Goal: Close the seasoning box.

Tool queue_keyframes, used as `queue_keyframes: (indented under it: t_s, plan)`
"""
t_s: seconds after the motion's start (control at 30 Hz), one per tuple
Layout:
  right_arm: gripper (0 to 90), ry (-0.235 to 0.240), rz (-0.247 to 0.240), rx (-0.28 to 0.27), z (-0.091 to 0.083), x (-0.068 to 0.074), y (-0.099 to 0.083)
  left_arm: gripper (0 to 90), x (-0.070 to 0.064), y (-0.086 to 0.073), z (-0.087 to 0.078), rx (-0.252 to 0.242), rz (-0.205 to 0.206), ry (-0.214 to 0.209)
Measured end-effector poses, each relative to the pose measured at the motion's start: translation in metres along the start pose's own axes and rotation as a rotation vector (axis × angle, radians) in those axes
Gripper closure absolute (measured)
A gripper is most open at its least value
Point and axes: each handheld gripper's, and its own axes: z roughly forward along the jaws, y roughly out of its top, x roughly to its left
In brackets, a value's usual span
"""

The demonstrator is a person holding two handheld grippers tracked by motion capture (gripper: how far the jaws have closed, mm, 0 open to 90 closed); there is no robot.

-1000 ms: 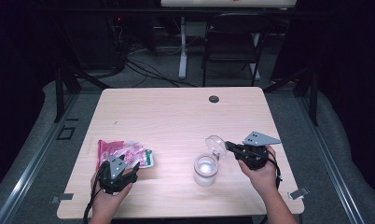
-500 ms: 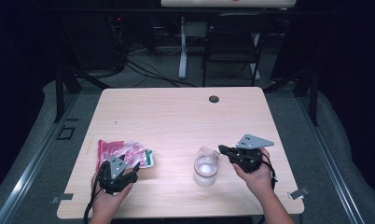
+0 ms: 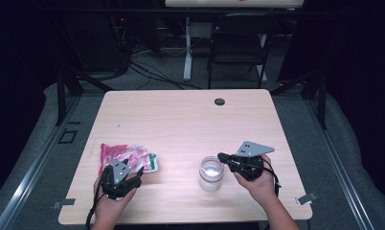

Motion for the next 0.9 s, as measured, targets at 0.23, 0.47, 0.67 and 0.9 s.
queue_keyframes:
  t_s: [0.23,0.47,0.67,0.9]
  plan:
    - [86.4,0.005,-0.003,0.000,0.0002,0.0010,0.0002,38.3,0.0001,0.0000,-0.0001,-0.001,0.000,0.000]
    - [85.2,0.015,-0.006,0.001,0.0001,0.0029,0.0013,38.3,0.0001,0.0000,-0.0003,-0.002,-0.001,0.000]
    - [83.9,0.018,-0.009,-0.005,-0.0002,0.0037,0.0019,38.3,0.0000,0.0000,-0.0002,-0.001,0.000,-0.001]
    - [82.2,0.014,-0.008,-0.011,-0.0023,0.0033,0.0030,38.3,0.0000,0.0000,-0.0006,-0.003,0.000,0.000]
